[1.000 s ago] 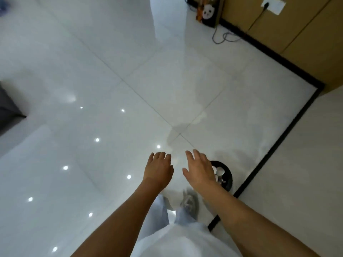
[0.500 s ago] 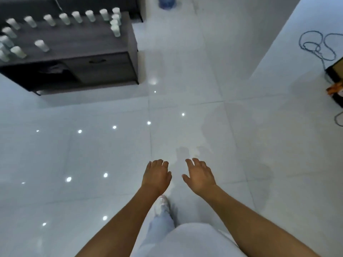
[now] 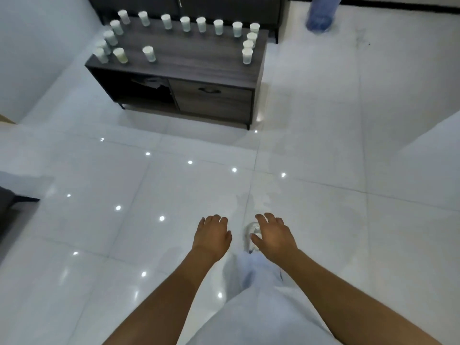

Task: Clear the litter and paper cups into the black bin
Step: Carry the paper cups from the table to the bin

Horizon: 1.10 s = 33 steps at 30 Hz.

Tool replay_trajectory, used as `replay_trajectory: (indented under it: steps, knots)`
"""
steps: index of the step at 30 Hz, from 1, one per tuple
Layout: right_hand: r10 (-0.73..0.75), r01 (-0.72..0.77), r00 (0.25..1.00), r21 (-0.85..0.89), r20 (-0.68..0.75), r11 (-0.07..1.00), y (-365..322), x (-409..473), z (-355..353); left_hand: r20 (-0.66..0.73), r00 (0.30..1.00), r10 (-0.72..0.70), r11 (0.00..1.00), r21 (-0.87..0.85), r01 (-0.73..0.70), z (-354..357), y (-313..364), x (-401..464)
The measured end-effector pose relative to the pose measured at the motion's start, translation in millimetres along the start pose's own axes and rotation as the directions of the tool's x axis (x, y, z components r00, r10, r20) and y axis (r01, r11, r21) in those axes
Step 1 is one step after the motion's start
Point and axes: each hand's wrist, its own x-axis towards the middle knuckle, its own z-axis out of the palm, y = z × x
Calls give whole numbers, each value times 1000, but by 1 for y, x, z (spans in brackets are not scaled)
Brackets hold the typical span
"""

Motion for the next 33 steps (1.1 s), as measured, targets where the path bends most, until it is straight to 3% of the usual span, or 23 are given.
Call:
replay_trajectory:
  steps: [16, 33]
  knots:
    - [-200, 202, 979, -140, 25, 969, -52, 289, -184, -91, 970, -225, 967, -147, 210, -172, -63, 230]
    - [-266, 267, 964, -150, 30, 952, -245, 574, -302, -156, 940, -304, 935, -238, 263, -348, -285, 452]
